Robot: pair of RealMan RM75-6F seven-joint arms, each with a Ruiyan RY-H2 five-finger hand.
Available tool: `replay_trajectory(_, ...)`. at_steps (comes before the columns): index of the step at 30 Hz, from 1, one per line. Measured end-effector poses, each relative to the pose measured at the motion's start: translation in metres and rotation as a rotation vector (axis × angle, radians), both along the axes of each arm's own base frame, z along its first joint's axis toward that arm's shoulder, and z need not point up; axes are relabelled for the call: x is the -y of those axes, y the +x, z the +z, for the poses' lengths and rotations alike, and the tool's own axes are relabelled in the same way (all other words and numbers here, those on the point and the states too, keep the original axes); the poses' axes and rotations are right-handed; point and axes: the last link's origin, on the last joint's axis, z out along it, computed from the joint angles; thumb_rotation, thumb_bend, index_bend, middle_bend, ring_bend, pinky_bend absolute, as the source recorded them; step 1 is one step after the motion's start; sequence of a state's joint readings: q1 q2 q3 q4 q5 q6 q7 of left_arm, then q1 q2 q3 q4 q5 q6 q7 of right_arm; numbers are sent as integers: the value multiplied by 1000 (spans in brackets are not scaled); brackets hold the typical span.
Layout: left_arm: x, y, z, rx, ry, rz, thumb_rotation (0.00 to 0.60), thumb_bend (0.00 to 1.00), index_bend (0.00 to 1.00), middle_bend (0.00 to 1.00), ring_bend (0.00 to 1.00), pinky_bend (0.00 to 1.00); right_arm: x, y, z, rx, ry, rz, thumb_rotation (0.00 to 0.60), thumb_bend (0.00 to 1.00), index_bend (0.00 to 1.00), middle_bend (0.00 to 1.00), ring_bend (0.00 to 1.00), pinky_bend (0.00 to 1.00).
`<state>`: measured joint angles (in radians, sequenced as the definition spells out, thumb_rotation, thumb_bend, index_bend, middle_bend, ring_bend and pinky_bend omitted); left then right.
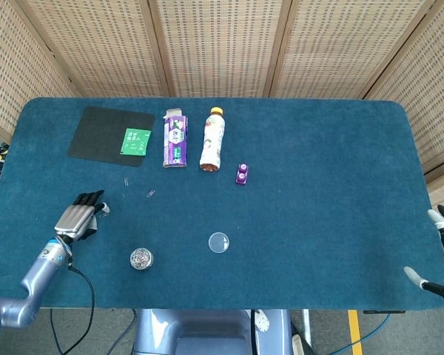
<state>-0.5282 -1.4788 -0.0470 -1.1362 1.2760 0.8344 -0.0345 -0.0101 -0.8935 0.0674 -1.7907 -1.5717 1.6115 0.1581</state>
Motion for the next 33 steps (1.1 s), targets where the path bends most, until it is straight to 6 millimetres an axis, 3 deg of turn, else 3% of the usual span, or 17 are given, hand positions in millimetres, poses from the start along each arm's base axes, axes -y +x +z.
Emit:
replay_trajectory(18,14,16,13,30,3,-74,600,1000,333,0,0,0,-1,0,0,2,1,3,600,0,22,0,0,0)
replay_trajectory(33,-1,-4,9,-20,21,8,600,1000,332,0,0,0,0,0,-1,-1,4,1,600,0,22,0,0,0)
